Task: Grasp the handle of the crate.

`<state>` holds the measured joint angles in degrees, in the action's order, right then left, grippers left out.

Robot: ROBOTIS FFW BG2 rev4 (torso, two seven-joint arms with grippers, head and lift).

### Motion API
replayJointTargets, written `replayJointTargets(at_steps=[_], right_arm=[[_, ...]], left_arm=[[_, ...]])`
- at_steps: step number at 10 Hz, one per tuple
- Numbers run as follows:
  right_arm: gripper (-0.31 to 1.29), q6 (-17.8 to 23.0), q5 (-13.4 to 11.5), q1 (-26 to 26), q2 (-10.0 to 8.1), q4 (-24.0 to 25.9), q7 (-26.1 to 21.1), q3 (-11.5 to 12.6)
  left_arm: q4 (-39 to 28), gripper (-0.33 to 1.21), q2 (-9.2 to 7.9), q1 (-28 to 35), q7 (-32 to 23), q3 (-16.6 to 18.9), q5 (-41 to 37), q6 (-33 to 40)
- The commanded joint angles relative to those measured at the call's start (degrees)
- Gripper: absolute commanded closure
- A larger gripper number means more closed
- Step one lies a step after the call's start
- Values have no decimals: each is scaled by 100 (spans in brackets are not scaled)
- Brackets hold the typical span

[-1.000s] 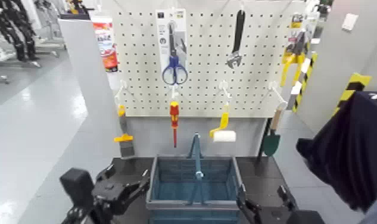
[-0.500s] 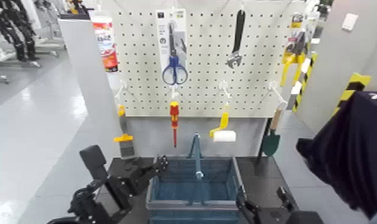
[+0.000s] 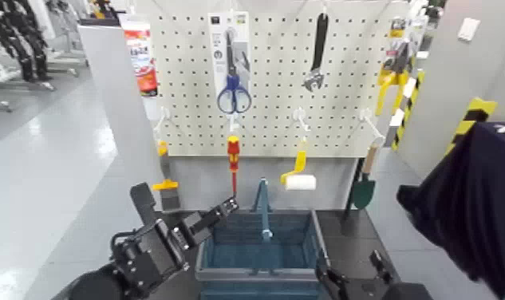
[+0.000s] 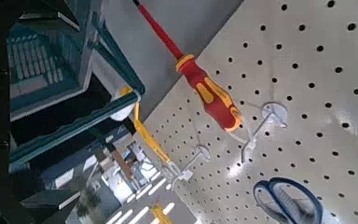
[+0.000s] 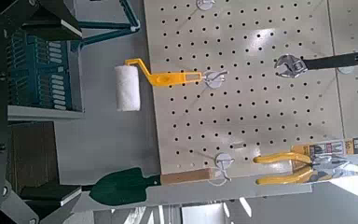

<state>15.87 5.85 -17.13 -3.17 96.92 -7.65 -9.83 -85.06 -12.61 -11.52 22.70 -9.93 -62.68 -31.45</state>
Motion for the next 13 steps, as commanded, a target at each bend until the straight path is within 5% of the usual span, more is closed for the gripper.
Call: replayJointTargets(at_steps=[1, 13], right_arm=[[14, 30, 12, 8, 9, -24, 0, -11], [14, 302, 65, 70, -17, -68, 0, -72]], left_arm=[[683, 8, -136, -589, 191, -343, -807, -362], [3311, 9, 22, -2452, 683, -2030, -2732, -1232]])
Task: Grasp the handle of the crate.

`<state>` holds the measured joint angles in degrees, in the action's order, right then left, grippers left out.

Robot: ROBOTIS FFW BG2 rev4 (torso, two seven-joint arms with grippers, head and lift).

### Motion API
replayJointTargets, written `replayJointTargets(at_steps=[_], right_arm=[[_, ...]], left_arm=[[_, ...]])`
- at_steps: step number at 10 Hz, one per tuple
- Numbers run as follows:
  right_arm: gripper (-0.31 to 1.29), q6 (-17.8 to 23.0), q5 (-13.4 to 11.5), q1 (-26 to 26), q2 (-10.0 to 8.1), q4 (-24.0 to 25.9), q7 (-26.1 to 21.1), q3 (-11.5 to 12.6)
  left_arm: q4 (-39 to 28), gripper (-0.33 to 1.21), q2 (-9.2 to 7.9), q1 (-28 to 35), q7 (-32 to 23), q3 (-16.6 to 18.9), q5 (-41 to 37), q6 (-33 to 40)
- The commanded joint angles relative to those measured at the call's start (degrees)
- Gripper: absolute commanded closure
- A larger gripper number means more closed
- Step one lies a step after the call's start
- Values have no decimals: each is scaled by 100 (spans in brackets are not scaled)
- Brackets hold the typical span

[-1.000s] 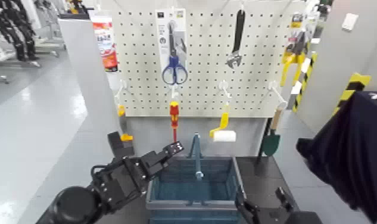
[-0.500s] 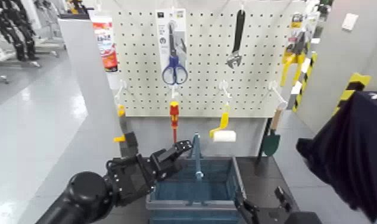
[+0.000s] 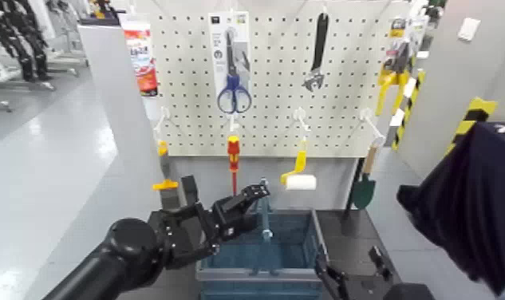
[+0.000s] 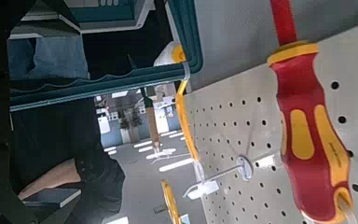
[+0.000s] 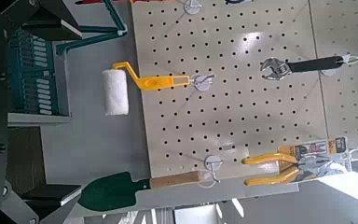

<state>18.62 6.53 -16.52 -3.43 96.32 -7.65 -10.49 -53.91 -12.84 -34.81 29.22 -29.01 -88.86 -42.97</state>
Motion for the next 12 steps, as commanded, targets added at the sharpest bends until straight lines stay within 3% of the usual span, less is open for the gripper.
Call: replayJointTargets(at_steps=[1, 4, 5, 6, 8, 10, 12], right_arm=[[14, 28, 6, 9, 9, -8, 0, -14], [14, 54, 6, 44, 9, -26, 0, -49], [14, 63, 6, 44, 9, -35, 0, -58], [14, 89, 6, 53, 9, -44, 0, -58], [14, 116, 15, 61, 18, -52, 0, -58], [14, 125, 24, 53, 18, -52, 0, -67], [14, 133, 24, 53, 18, -52, 0, -67]], left_arm=[[337, 9, 45, -175, 39, -176, -211, -141], [627, 15, 63, -263, 57, -307, -536, -203], [680, 34, 63, -298, 57, -334, -633, -203], [733, 70, 63, -342, 57, -351, -677, -221], [768, 101, 54, -386, 57, -343, -720, -229], [785, 115, 54, -395, -13, -360, -712, -273], [820, 118, 63, -369, -31, -351, -712, -256]])
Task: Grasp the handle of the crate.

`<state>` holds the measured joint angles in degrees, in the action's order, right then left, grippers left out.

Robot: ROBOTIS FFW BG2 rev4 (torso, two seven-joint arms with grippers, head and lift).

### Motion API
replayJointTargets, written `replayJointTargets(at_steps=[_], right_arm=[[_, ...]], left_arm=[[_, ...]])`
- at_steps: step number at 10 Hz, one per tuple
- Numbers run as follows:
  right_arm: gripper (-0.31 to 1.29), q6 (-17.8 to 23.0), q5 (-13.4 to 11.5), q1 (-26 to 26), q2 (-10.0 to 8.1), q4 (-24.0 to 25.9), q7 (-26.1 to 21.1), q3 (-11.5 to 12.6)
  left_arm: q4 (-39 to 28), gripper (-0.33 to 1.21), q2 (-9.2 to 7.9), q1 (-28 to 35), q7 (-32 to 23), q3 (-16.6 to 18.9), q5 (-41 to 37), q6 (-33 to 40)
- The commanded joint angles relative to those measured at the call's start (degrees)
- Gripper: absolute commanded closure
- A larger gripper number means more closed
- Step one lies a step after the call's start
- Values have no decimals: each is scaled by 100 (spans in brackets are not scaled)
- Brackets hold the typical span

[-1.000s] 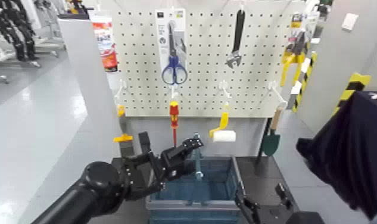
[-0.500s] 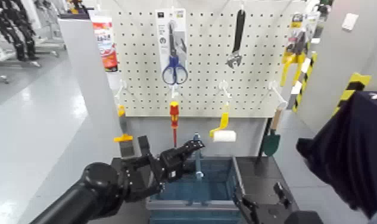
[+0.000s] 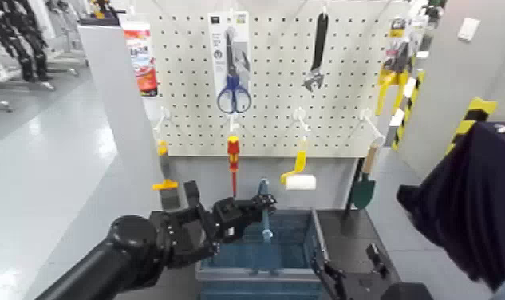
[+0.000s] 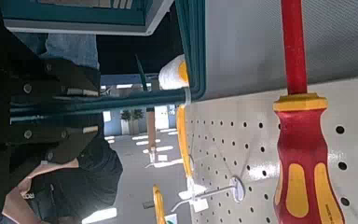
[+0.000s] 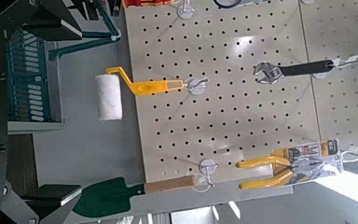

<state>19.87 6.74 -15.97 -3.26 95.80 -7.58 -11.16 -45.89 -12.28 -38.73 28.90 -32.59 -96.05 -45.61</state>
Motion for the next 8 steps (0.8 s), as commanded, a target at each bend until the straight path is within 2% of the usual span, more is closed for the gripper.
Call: replayJointTargets(at_steps=[1, 6, 8], right_arm=[[14, 8, 2, -12, 1, 0, 2, 9], [14, -1, -6, -38, 1, 0, -7, 62], [14, -1, -6, -47, 1, 0, -7, 62]], left_arm=[[19, 117, 6, 41, 10, 7, -2, 34], [-412, 117, 23, 358, 1, 86, -177, 122], [-781, 117, -3, 665, -183, 262, -353, 122]])
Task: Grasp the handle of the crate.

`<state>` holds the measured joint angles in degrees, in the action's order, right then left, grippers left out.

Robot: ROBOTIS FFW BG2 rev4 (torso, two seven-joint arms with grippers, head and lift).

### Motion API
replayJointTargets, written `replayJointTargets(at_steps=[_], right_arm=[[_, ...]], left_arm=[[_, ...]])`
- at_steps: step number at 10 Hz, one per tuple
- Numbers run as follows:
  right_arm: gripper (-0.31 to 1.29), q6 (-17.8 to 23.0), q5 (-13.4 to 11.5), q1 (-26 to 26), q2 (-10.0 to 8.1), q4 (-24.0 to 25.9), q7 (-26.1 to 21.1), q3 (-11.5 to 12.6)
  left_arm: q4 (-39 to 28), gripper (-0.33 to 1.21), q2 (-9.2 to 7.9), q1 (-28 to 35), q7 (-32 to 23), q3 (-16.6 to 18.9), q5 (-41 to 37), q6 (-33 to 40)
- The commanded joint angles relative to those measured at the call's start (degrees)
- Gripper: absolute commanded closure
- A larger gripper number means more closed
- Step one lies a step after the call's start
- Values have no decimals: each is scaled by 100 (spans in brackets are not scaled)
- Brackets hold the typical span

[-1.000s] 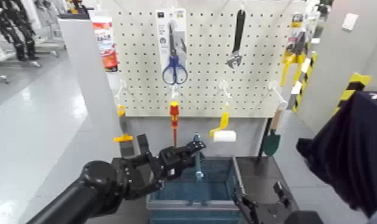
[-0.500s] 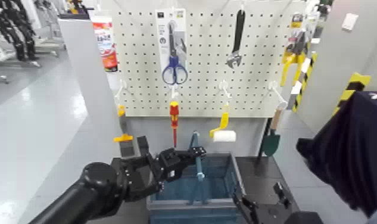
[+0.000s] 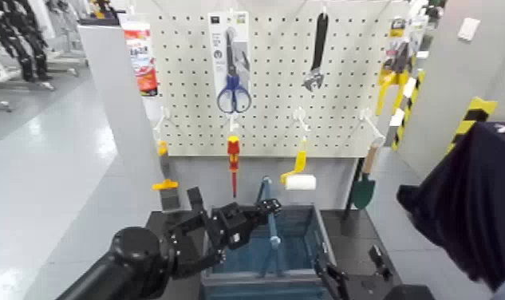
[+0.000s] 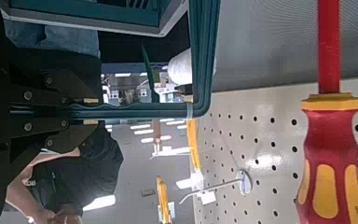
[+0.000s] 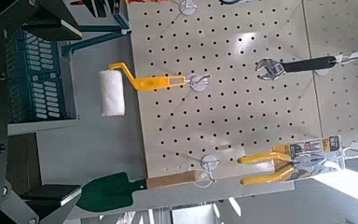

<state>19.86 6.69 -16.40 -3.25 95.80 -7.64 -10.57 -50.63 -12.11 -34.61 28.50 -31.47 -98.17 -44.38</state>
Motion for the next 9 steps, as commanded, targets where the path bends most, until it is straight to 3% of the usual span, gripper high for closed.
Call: replayJointTargets(at_steps=[1, 4, 9], right_arm=[[14, 0, -10, -3, 0, 0, 0, 11], [14, 0, -27, -38, 18, 9, 0, 72], [14, 0, -106, -38, 18, 18, 0, 99]], left_arm=[[-571, 117, -55, 429, -240, 238, -212, -18], [-1801, 117, -328, 1167, -697, 502, -440, -185], [-3120, 117, -538, 2187, -1725, 1020, -932, -281]])
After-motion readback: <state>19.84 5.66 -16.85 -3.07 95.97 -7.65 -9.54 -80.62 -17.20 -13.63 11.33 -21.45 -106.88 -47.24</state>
